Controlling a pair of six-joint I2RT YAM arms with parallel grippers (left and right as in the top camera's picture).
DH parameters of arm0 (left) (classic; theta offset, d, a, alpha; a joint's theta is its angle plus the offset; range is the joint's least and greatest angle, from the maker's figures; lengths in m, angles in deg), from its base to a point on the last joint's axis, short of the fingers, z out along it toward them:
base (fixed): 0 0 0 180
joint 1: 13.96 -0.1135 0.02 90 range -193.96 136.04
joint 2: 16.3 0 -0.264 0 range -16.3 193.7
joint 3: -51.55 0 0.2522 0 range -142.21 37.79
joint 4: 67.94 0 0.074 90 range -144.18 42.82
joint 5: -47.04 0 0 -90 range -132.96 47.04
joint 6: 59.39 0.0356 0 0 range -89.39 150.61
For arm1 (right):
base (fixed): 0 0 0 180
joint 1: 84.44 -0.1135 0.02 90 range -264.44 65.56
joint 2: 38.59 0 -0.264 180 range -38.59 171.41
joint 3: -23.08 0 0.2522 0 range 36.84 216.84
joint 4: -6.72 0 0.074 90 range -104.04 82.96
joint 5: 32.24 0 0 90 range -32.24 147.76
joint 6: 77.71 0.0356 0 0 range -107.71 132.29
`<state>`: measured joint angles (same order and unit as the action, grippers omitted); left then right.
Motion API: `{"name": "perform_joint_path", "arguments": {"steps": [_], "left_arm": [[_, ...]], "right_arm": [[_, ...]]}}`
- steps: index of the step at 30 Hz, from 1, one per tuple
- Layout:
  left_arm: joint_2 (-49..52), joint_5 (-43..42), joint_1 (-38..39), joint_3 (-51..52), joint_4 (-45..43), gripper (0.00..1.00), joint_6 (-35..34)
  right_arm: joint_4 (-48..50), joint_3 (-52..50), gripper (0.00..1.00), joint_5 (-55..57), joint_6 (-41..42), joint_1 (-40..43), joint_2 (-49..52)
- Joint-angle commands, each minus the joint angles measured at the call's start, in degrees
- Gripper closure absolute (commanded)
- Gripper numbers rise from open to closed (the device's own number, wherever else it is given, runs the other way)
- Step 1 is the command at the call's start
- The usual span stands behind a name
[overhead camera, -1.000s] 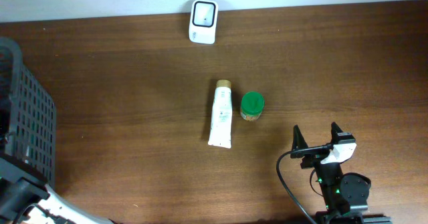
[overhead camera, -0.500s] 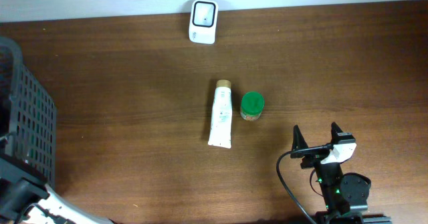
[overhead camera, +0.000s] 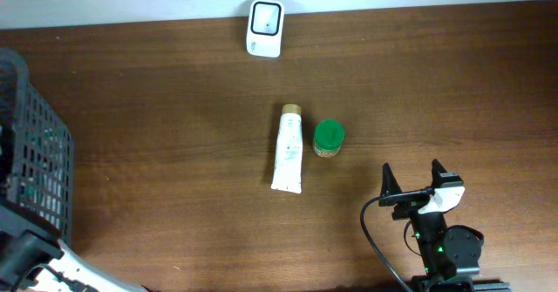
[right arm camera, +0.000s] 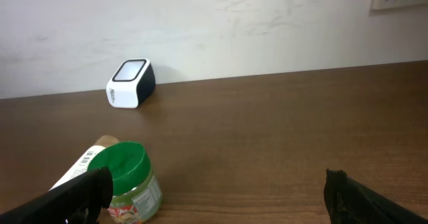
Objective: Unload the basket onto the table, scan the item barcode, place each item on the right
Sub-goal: 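Reach into the basket and grasp the green-white packet with left gripper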
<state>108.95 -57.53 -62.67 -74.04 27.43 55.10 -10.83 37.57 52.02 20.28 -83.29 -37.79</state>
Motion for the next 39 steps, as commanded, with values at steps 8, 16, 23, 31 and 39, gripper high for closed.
{"name": "perform_joint_path", "arguments": {"steps": [8, 16, 23, 31, 39], "left_arm": [[0.5, 11.1, 0.3, 7.9, -15.7, 0.03, -4.7], [2.0, 17.9, 0.3, 7.9, -23.5, 0.00, -8.6], [9.8, 16.9, 0.3, 8.0, -24.0, 0.04, -8.6], [9.5, 19.2, 0.3, 5.5, -20.6, 1.00, -9.2], [-6.6, 20.0, 0.3, -10.3, -11.6, 1.00, -22.5]], "right_arm": [[-0.1, -0.4, 0.01, -0.7, 0.5, 0.4, -0.4], [-0.1, -0.4, 0.02, -0.7, 0.5, 0.4, -0.4], [-0.1, -0.4, 0.02, -0.7, 0.5, 0.4, -0.4], [-0.1, -0.4, 0.02, -0.7, 0.5, 0.4, -0.4], [-0.1, -0.4, 0.02, -0.7, 0.4, 0.4, -0.4]]}}
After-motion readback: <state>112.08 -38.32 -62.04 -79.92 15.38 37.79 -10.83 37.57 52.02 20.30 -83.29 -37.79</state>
